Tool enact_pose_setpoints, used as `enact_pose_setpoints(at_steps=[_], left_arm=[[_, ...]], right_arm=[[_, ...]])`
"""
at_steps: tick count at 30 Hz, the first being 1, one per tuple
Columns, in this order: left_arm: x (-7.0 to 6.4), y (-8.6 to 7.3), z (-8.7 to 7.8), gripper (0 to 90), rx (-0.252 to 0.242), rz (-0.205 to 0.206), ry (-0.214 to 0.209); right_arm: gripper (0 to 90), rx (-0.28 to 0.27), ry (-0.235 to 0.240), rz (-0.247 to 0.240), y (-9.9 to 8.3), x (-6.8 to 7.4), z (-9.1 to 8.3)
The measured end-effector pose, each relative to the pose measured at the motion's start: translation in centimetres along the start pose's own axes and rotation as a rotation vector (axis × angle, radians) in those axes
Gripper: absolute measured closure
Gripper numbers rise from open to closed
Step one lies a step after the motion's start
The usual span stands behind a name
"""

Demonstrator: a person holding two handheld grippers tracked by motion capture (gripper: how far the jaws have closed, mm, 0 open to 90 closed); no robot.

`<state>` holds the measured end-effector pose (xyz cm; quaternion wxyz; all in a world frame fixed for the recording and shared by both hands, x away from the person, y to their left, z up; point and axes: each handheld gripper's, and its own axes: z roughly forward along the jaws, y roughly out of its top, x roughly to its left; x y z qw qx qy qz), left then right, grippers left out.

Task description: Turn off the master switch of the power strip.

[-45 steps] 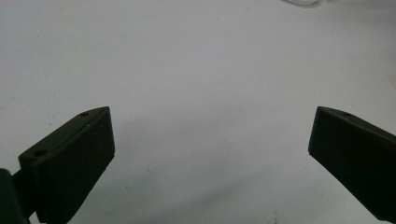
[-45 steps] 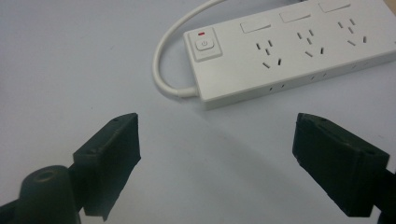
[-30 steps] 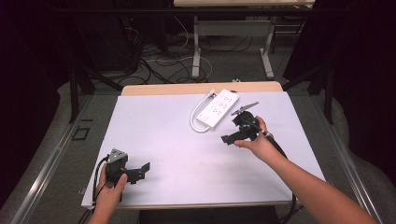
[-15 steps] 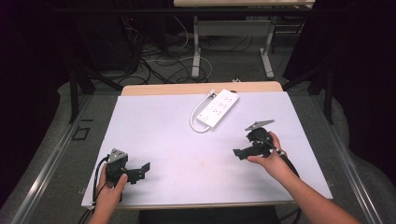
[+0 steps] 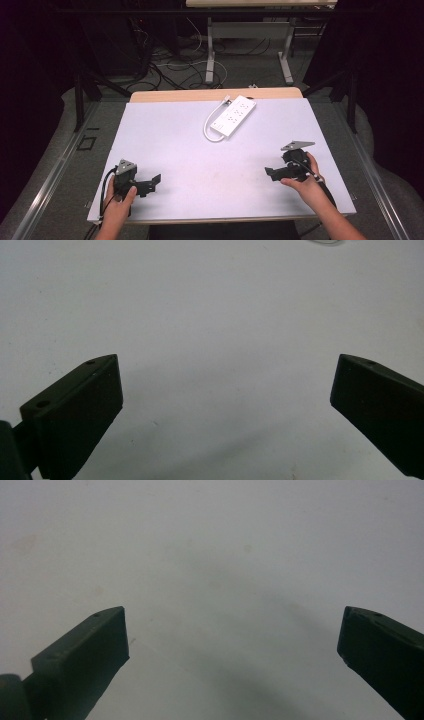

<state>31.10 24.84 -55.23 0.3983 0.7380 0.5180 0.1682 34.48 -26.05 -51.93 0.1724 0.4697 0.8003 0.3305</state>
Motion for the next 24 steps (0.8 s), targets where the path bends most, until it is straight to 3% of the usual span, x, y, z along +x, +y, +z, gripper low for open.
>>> enact_pose_setpoints(at_steps=[10,20,24], left_arm=[[0.0,0.0,0.0,0.5,-0.001,0.001,0.002],[0.0,0.0,0.0,0.5,0.002,0.0,0.003],[-0.1,0.0,0.1,0.5,0.002,-0.001,0.003]], right_arm=[[0.0,-0.03,-0.056,0.081,-2.8,-2.4,-1.8],[0.0,-0.066,-0.117,0.167,-5.5,-4.7,-2.6],[0.0,-0.07,-0.119,0.191,-6.5,-5.1,-2.6]])
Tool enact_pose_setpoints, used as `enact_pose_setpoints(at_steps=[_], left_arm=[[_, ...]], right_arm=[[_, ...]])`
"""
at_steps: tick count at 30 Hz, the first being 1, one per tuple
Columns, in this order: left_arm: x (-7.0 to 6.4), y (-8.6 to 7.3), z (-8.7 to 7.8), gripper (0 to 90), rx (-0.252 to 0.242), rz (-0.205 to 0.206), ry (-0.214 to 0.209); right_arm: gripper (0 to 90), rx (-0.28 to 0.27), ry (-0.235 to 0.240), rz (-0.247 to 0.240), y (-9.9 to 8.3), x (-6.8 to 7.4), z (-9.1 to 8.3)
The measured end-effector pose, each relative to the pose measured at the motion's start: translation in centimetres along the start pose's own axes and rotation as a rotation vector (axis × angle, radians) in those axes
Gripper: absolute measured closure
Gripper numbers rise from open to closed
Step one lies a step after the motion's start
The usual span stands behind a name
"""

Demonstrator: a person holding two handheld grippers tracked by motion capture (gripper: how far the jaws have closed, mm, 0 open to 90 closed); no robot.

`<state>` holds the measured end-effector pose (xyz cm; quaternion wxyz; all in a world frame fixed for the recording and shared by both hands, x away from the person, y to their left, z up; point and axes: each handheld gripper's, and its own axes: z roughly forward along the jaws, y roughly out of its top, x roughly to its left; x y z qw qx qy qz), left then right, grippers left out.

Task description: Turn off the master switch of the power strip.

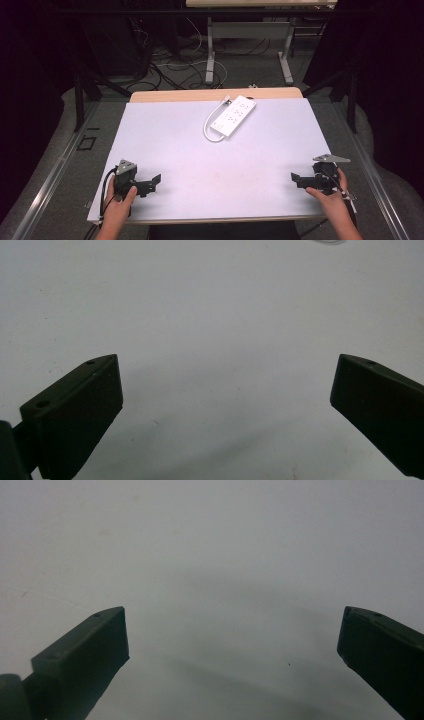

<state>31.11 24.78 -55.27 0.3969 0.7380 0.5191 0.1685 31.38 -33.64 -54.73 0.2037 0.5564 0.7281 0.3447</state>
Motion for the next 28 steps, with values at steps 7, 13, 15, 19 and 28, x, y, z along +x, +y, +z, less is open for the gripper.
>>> enact_pose_setpoints(at_steps=[7,13,15,19,28], left_arm=[[0.0,0.0,0.0,0.5,-0.004,-0.005,0.001],[0.0,0.0,0.0,0.5,-0.006,-0.007,0.004],[0.0,0.0,0.0,0.5,-0.006,-0.008,0.004],[0.0,0.0,0.0,0.5,-0.004,-0.009,0.0],[0.0,0.0,0.1,0.5,-0.007,-0.011,0.004]], right_arm=[[0.0,-0.015,-0.039,-0.027,-1.1,-0.4,0.3],[0.0,-0.001,-0.027,-0.024,-1.6,-0.4,0.6],[0.0,-0.005,-0.024,-0.03,-1.7,-0.3,0.7],[0.0,-0.003,-0.021,-0.029,-1.8,-0.2,0.8],[0.0,-0.01,-0.008,-0.03,-1.8,-0.1,0.8]])
